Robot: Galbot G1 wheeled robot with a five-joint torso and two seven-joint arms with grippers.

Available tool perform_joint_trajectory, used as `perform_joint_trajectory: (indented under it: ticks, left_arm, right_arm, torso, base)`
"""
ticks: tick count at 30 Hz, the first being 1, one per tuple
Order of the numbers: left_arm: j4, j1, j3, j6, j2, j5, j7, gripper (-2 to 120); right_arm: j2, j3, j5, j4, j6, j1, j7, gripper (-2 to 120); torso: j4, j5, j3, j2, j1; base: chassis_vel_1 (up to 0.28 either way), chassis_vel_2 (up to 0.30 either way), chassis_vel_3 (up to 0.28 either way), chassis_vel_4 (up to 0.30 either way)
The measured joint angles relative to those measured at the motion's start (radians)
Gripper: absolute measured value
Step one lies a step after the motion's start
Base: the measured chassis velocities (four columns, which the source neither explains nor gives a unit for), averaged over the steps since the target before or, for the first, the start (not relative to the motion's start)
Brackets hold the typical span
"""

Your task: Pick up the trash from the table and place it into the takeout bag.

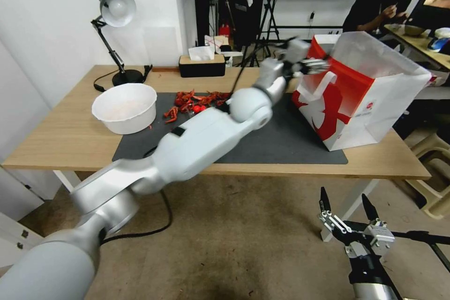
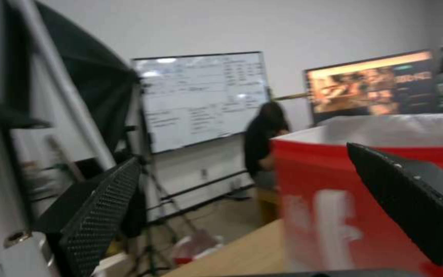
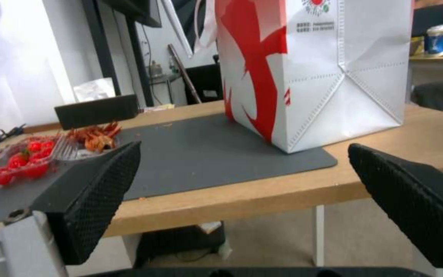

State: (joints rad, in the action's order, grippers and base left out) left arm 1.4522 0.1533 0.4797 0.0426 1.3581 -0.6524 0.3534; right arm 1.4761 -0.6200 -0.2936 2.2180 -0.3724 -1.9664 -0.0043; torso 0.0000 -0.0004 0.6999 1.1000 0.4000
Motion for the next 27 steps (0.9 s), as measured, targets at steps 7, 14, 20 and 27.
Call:
perform_joint_trajectory:
  ticks: [7,14,20,27]
  left_arm:
    - [0.212,0.225,-0.113,0.102,-0.19,0.087,0.082,100]
    - [0.363,0.424,-0.275,0.12,-0.313,0.146,0.085,100]
    - [0.448,0.583,-0.381,0.112,-0.374,0.177,0.077,100]
    - [0.563,0.845,-0.541,0.085,-0.417,0.207,0.047,100]
  right_arm:
    - [-0.011,0.003,0.004,0.007,0.017,0.005,0.001,100]
    - [-0.021,0.009,0.011,0.006,0.021,0.006,0.001,100]
    - [-0.03,0.01,0.011,0.006,0.023,0.006,0.001,100]
    - [-0.043,0.011,0.008,0.002,0.024,0.006,0.0,100]
  torso:
    - [0.0002,-0.0004,0.0,0.0,0.0]
    - [-0.0001,0.0006,0.0,0.0,0.0]
    - [-0.0003,0.0005,0.0,0.0,0.0]
    - [0.0001,0.0005,0.0,0.0,0.0]
  base:
    - [0.0,0.0,0.0,0.0]
    - [0.0,0.0,0.0,0.0]
    - [0.0,0.0,0.0,0.0]
    - [0.0,0.0,0.0,0.0]
